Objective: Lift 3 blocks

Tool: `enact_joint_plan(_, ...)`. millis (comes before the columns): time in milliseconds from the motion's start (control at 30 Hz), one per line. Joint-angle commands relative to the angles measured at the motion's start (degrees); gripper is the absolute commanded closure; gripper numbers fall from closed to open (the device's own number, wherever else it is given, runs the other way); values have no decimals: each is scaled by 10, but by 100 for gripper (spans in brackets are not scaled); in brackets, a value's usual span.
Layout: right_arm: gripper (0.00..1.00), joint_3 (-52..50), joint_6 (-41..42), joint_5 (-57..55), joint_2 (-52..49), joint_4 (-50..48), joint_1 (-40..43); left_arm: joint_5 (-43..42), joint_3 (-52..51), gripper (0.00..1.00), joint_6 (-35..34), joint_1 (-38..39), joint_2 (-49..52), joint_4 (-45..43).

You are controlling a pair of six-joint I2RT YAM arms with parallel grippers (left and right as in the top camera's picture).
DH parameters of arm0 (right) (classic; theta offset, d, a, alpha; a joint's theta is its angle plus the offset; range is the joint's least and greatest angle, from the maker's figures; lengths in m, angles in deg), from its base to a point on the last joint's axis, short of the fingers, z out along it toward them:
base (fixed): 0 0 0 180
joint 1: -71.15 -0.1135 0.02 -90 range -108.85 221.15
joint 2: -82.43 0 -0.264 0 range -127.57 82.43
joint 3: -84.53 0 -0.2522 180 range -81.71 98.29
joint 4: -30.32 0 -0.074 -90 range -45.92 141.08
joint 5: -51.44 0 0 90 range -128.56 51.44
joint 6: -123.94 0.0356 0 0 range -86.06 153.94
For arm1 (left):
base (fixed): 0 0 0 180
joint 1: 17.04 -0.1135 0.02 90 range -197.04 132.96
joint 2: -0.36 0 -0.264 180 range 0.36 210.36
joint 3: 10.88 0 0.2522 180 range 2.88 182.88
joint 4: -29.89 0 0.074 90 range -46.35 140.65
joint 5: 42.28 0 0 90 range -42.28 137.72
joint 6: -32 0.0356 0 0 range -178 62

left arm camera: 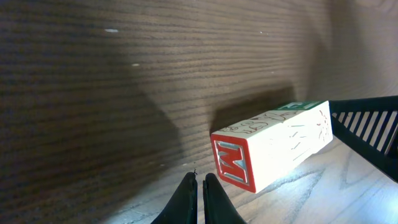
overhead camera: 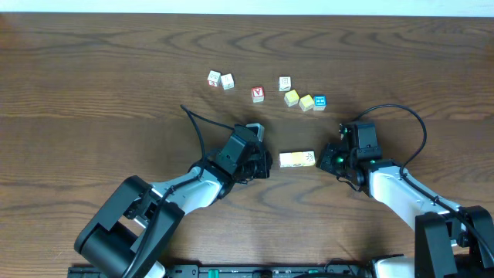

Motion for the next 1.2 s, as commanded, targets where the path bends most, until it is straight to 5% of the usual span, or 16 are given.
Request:
enact_joint_plan(0, 99, -3, -5, 9, -1, -2, -3, 12, 12, 93, 3, 5, -4, -4)
enact_joint_plan(1167, 99, -3, -10, 16, -1, -15, -24, 20, 12, 93, -23, 22, 26, -35)
